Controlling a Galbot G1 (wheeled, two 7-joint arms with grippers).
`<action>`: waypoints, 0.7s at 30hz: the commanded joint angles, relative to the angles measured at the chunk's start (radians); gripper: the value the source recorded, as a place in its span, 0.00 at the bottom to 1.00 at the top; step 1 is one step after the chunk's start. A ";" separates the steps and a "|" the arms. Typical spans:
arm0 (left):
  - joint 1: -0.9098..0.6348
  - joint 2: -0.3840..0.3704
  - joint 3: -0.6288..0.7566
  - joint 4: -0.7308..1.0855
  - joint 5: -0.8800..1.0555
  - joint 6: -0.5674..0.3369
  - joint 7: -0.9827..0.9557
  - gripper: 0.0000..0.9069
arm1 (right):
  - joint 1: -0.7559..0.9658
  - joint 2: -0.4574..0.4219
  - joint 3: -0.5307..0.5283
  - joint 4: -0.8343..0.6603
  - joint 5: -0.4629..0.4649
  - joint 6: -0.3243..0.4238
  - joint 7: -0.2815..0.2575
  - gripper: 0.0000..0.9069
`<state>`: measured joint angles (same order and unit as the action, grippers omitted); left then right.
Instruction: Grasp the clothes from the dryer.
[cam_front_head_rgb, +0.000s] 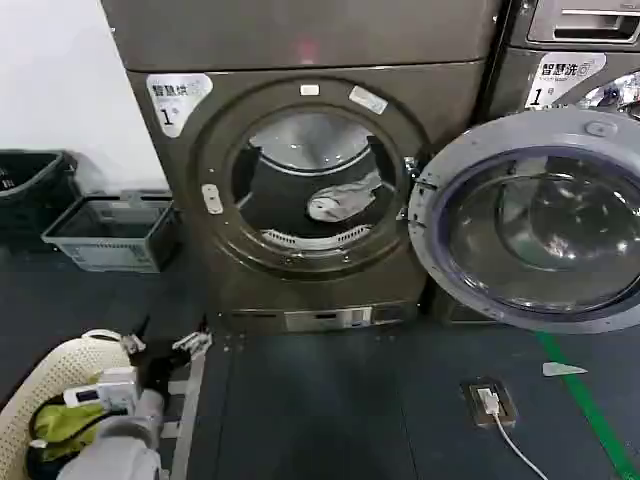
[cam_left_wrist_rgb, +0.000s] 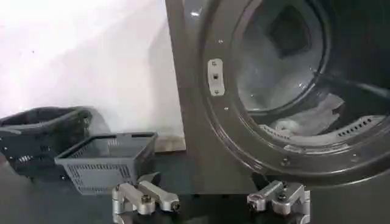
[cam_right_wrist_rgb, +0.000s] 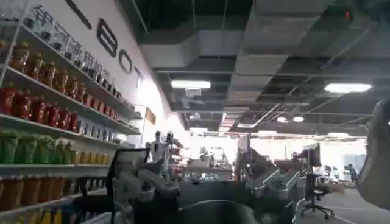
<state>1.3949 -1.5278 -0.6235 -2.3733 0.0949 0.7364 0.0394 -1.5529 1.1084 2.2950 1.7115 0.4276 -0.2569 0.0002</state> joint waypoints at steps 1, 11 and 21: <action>0.005 -0.001 0.000 -0.001 0.003 0.049 0.000 1.00 | 0.001 -0.002 -0.011 -0.023 -0.008 0.088 0.008 1.00; 0.009 -0.001 0.004 -0.010 -0.013 0.049 0.000 1.00 | 0.006 0.009 -0.026 -0.008 -0.010 0.065 0.012 1.00; 0.011 -0.002 0.005 -0.005 -0.013 0.049 -0.001 1.00 | 0.010 0.011 -0.026 -0.010 0.012 0.057 0.029 1.00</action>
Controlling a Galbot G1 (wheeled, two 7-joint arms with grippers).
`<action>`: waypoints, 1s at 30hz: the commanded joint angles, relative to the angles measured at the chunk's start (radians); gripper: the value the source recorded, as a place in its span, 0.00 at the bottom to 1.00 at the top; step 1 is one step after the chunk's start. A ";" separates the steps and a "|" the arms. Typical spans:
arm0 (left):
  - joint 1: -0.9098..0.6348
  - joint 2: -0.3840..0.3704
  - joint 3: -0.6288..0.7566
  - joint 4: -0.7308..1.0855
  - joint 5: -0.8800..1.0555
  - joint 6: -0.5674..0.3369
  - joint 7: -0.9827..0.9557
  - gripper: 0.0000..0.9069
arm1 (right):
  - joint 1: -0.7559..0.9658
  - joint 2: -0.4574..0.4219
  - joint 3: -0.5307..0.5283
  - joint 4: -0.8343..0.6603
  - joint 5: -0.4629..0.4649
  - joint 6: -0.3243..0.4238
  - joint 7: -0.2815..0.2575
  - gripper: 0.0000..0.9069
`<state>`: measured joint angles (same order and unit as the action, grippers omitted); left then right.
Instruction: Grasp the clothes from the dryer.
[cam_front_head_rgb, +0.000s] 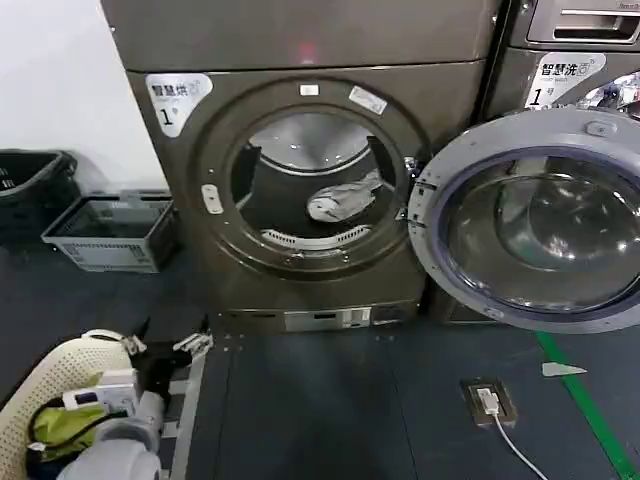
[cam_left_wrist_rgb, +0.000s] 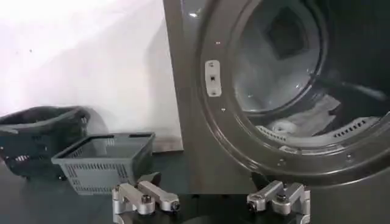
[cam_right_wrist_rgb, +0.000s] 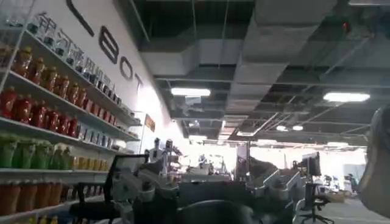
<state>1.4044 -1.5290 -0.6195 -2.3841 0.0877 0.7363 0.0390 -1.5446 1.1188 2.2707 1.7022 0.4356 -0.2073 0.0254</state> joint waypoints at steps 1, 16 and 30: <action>0.002 -0.002 0.001 0.006 -0.006 0.049 0.000 1.00 | 0.001 0.001 -0.002 -0.001 0.004 0.008 0.004 1.00; 0.005 -0.004 0.005 0.006 -0.004 0.049 -0.002 1.00 | -0.001 0.003 0.003 -0.006 0.025 0.004 0.014 1.00; 0.003 -0.006 0.007 0.011 -0.004 0.049 -0.004 1.00 | -0.004 0.001 0.008 -0.017 0.033 -0.002 0.017 1.00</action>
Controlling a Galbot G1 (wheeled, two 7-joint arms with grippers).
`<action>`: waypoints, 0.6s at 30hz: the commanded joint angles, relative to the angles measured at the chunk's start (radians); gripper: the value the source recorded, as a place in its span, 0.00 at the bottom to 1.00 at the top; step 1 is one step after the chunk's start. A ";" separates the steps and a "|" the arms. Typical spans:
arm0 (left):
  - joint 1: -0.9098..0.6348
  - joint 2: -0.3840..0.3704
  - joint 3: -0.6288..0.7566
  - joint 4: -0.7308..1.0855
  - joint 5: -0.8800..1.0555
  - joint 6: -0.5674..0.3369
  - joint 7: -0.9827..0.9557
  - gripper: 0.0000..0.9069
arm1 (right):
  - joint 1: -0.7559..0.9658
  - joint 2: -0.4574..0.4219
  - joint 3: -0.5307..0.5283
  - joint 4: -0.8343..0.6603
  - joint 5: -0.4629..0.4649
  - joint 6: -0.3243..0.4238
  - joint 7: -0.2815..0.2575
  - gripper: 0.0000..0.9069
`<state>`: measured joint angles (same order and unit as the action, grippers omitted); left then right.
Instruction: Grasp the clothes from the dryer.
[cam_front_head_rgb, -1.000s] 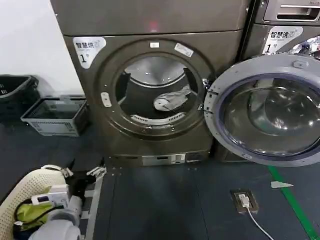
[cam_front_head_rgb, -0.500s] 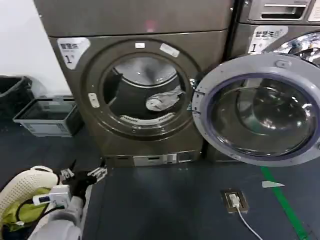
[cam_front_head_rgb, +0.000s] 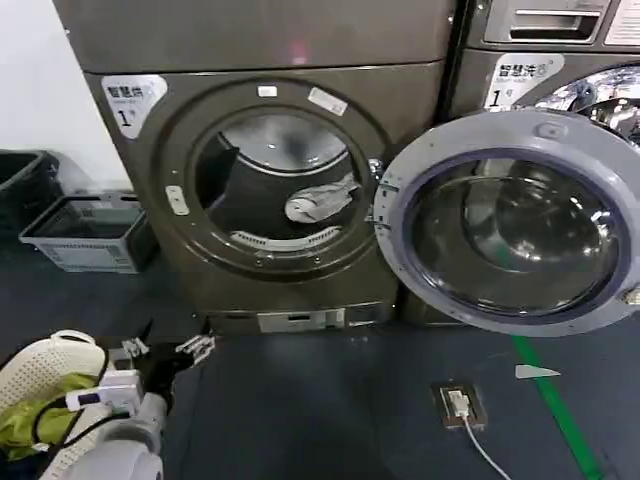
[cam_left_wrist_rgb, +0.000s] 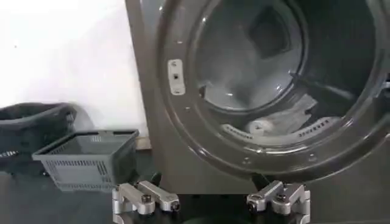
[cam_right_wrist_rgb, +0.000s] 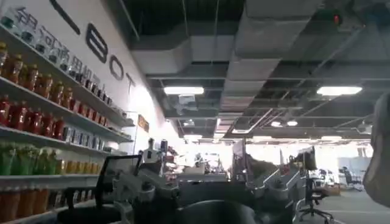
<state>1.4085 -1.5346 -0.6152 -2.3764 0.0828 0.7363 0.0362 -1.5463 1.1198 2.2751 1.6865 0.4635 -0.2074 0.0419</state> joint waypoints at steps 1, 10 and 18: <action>-0.001 0.000 0.003 0.003 0.001 0.049 -0.001 1.00 | -0.002 0.001 0.002 -0.001 0.004 -0.001 0.000 1.00; -0.005 0.002 0.002 0.007 0.000 0.049 -0.001 1.00 | 0.004 0.004 -0.005 0.010 0.002 -0.004 -0.002 1.00; -0.011 0.005 0.006 0.015 0.001 0.049 -0.001 1.00 | 0.001 0.008 -0.006 0.011 0.002 0.005 0.001 1.00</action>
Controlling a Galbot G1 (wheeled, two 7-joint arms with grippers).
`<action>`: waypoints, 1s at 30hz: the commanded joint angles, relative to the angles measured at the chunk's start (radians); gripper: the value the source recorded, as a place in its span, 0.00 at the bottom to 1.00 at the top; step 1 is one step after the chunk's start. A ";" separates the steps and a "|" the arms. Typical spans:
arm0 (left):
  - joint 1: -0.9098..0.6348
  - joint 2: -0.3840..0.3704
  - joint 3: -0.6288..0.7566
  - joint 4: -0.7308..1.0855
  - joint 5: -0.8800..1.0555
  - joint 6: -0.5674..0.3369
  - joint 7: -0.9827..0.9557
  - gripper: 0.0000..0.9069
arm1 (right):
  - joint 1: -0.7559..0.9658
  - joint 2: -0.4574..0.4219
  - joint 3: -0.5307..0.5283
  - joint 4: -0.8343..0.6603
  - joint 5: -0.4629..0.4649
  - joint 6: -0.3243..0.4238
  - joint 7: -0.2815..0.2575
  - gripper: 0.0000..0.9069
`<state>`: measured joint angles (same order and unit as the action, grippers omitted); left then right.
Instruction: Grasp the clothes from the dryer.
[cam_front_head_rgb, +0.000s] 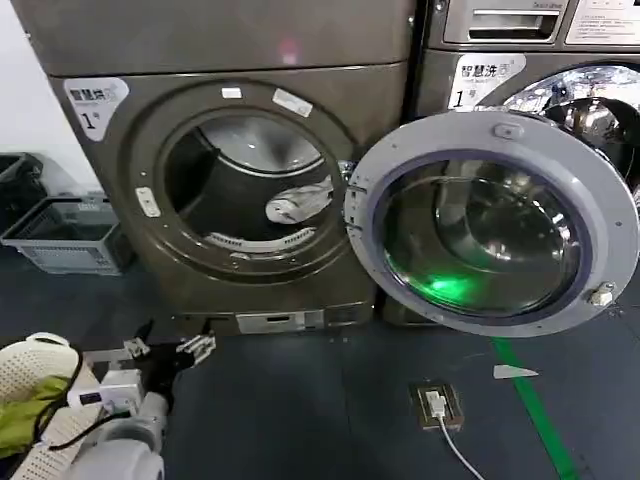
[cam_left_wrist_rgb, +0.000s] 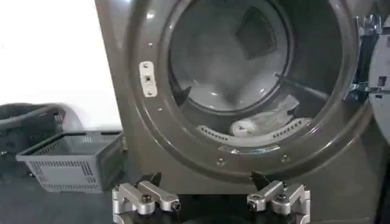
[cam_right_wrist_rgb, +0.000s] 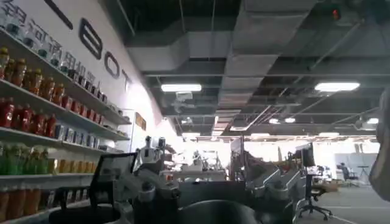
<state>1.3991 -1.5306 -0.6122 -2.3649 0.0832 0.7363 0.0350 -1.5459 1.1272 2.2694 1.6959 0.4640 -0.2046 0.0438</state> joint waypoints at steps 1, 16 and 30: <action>-0.001 0.001 0.006 0.004 0.001 0.049 0.000 1.00 | 0.000 0.001 0.001 0.001 0.001 0.003 0.001 1.00; 0.002 -0.001 0.015 0.006 0.010 0.049 0.000 1.00 | -0.003 0.000 0.023 -0.005 0.044 0.056 0.038 1.00; -0.004 0.000 0.017 -0.006 0.011 0.049 0.002 1.00 | -0.009 0.014 0.017 -0.023 0.065 0.119 0.045 1.00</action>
<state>1.3949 -1.5308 -0.5961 -2.3635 0.0935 0.7363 0.0358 -1.5581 1.1397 2.2868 1.6762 0.5234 -0.1111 0.0860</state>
